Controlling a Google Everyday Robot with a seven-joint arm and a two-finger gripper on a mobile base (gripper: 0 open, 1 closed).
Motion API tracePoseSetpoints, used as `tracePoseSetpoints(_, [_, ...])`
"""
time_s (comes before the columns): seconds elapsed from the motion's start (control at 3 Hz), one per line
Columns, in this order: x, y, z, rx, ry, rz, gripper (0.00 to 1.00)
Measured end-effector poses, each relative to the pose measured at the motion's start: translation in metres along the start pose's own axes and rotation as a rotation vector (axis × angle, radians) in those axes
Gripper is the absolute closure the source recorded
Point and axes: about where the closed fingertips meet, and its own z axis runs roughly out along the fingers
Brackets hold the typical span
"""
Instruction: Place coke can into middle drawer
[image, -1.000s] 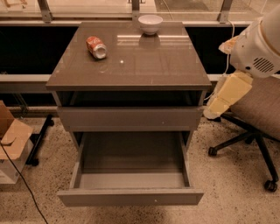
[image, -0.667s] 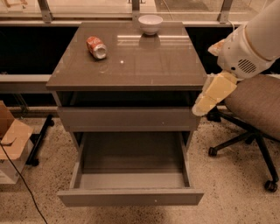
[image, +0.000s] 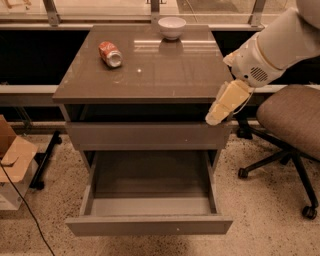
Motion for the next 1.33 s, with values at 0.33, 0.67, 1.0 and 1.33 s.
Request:
tracePoseSetpoints(0.33, [-0.016, -0.054, 0.06, -0.052, -0.019, 0.002, 0.0])
tracePoseSetpoints(0.67, [-0.019, -0.054, 0.069, -0.049, -0.018, 0.002, 0.0])
tracePoseSetpoints(1.0, [-0.034, -0.062, 0.094, -0.047, -0.056, 0.016, 0.0])
tracePoseSetpoints(1.33, [-0.059, -0.072, 0.122, -0.031, -0.117, 0.043, 0.0])
